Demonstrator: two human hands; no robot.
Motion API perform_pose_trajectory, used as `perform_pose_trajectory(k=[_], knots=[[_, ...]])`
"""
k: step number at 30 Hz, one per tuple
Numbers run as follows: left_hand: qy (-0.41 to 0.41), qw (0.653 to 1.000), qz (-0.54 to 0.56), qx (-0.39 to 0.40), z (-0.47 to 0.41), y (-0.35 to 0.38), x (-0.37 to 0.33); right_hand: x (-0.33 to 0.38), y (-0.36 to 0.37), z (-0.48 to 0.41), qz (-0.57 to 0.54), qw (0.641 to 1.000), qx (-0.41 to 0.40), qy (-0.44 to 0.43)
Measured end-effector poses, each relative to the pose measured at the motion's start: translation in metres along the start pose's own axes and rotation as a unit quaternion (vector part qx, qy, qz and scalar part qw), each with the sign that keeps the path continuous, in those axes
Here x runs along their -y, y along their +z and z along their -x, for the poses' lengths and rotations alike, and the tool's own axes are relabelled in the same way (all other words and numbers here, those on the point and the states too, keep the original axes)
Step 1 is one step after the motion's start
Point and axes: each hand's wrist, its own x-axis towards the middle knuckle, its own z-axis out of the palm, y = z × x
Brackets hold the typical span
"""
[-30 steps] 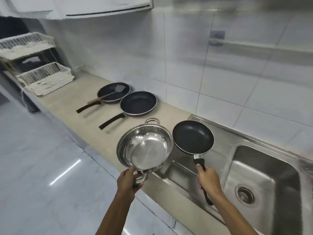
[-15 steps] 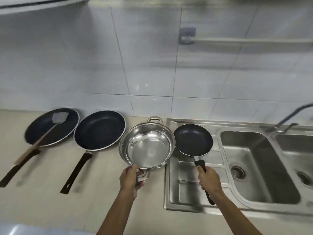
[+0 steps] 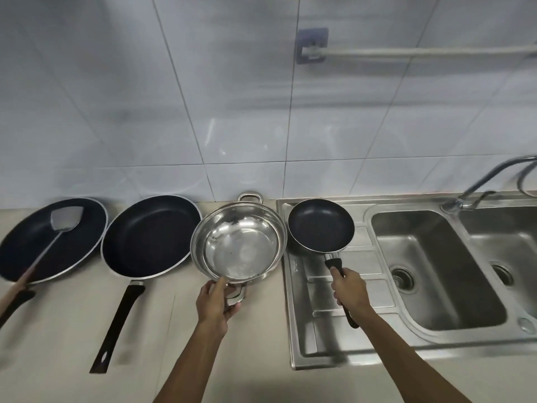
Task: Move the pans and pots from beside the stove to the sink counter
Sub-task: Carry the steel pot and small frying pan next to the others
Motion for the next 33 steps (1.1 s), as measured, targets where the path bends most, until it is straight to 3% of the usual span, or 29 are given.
perform_pose_trajectory(k=[14,21,33], knots=[[-0.009,0.999,0.025,-0.022,-0.01,0.019,0.011,-0.006,-0.004,-0.026,0.016,1.0,0.025,-0.004],[-0.002,1.0,0.018,-0.023,-0.011,0.019,0.021,-0.006,-0.022,-0.058,0.015,0.997,0.081,-0.008],[0.039,0.993,0.037,-0.101,-0.013,0.03,0.035,-0.016,-0.039,-0.107,0.104,0.984,0.129,-0.066]])
